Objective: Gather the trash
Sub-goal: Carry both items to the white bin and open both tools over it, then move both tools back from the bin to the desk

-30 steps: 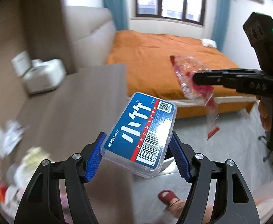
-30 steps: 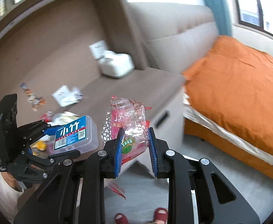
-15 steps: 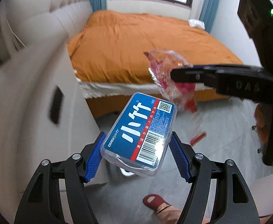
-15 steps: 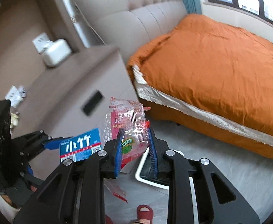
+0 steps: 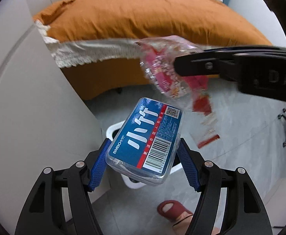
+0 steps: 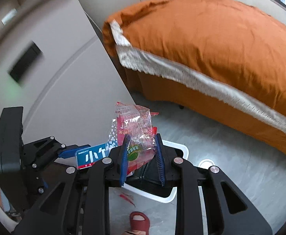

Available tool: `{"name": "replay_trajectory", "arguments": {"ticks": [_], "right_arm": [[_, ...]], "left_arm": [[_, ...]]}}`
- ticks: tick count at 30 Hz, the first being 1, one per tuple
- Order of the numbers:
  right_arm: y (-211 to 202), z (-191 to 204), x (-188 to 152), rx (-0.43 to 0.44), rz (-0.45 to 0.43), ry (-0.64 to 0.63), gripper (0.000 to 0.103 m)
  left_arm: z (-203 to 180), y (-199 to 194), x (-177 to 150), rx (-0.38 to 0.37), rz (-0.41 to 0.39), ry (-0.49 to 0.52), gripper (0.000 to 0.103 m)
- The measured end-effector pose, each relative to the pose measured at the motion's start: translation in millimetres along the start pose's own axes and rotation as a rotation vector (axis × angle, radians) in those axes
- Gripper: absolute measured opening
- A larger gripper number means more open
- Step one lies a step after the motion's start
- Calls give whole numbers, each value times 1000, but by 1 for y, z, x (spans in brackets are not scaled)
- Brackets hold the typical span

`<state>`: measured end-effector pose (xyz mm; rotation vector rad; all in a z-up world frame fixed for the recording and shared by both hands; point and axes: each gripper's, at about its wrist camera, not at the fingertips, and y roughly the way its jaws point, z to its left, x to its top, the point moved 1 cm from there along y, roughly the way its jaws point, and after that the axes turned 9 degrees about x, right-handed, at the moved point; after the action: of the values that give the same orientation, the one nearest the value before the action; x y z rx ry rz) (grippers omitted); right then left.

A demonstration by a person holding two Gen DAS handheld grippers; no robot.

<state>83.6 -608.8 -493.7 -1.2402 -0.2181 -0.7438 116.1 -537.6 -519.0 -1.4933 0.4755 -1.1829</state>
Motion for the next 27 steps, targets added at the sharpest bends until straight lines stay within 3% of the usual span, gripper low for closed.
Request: {"name": "replay_trajectory", "arguments": {"ticks": [5,6,7,8,9,14,19,27], "right_arm": [[44,-20,-5,0,45,7,28],[51,-23,-6,1,60,6,33],[56,-26,-7,-6,66,6,45],[62,-30,-9,-27,68,9,80],[68,-33,-12,-48,80,9,99],[78,-43,-20,-78,122,3,99],[57,-37,-16,-92,117,5,99],[-27,-3,11,-104,47,6,99]], "left_arm": [[-5,48,-6,4,51,13,68],[-6,56,-8,12,67,13,69],[-7,59,-11,2,81,9,74],[-6,66,-14,-37,97,-7,96],[-3,69,-17,-50,91,-25,98],[-1,87,-26,13,121,-4,98],[7,69,-29,16,116,-35,98],[19,-27,-13,30,73,-115,98]]}}
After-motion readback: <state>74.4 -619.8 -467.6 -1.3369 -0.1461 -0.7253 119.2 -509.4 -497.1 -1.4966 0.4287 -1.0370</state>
